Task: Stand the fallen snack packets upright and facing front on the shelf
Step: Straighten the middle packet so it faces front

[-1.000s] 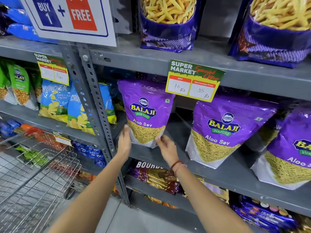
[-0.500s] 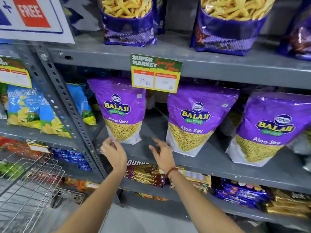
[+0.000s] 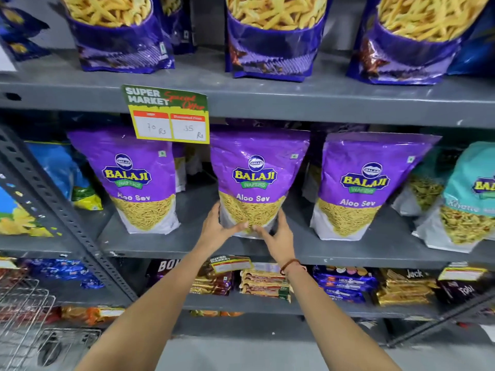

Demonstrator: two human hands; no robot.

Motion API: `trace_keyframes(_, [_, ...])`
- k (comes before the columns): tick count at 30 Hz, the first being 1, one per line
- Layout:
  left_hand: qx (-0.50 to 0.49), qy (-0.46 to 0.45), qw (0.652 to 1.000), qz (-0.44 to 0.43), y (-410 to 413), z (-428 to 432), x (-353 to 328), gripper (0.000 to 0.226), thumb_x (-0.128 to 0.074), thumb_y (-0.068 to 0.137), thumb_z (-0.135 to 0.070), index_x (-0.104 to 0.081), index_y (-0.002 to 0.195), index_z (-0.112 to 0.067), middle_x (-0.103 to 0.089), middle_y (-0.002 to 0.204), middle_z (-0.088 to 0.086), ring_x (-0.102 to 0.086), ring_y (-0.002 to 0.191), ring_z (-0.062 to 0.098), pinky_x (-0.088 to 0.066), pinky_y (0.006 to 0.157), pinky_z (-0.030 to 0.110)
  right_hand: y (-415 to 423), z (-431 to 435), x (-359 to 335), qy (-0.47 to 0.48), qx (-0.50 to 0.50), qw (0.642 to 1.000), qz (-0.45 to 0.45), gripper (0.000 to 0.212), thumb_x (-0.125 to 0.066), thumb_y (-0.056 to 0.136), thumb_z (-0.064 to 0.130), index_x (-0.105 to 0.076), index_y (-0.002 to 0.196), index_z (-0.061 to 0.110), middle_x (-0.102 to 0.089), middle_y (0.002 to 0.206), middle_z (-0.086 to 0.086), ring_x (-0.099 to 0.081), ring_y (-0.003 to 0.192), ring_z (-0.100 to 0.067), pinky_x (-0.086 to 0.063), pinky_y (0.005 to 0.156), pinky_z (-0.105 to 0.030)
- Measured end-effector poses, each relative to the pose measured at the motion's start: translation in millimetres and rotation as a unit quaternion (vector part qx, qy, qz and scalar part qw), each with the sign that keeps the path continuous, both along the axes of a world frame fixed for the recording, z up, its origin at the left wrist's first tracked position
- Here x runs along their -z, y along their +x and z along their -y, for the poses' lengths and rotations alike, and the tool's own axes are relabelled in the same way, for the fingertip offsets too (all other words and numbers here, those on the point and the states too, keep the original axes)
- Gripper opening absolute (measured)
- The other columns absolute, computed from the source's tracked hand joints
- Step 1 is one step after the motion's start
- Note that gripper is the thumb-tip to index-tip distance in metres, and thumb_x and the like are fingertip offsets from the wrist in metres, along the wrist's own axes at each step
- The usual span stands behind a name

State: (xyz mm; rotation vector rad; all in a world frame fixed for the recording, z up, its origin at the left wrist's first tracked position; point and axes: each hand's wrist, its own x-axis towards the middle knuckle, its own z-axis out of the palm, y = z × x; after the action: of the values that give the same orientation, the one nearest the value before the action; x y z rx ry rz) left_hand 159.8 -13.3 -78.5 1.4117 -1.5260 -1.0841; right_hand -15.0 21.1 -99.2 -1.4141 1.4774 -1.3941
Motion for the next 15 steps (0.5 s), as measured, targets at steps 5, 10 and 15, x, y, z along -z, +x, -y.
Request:
trace_keyframes(5, [-0.035,-0.043,0.998,-0.006,-4.1,-6.0,3.7,0.089,-0.082,0.060,-0.051,-0.042,0.134,-0.020,-0.056,0.134,0.003,-0.052,0.124,0.021,-0.045,0.103,0.049,-3.9,7.1,-1.2,0.004,-0.026,1.000,-0.014,0.070,-0.075,0.079,0.021,-0.037,0.137,0.012,-0.058,0.126,-0.003,-0.054,0.115,-0.016,-0.040,0.089,-0.013])
trace_keyframes(10, [-0.093,-0.093,0.991,0.004,-12.2,-20.9,8.3,0.086,-0.080,0.065,-0.046,-0.040,0.134,-0.016,-0.048,0.136,0.005,-0.048,0.124,0.019,-0.046,0.102,0.044,-14.1,3.5,1.0,0.018,-0.038,0.999,0.007,0.072,-0.077,0.078,0.026,-0.038,0.138,0.015,-0.054,0.122,0.006,-0.052,0.115,-0.009,-0.037,0.084,0.004])
trace_keyframes(15, [-0.131,-0.277,0.943,0.132,-49.3,-59.0,20.0,0.049,-0.057,0.083,-0.046,-0.046,0.115,-0.011,-0.050,0.106,0.008,-0.054,0.091,0.021,-0.052,0.082,0.045,-55.8,-26.0,14.0,-0.043,0.149,0.988,0.006,0.048,-0.076,0.075,0.040,-0.051,0.113,0.026,-0.058,0.106,0.001,-0.056,0.101,-0.015,-0.044,0.080,-0.013])
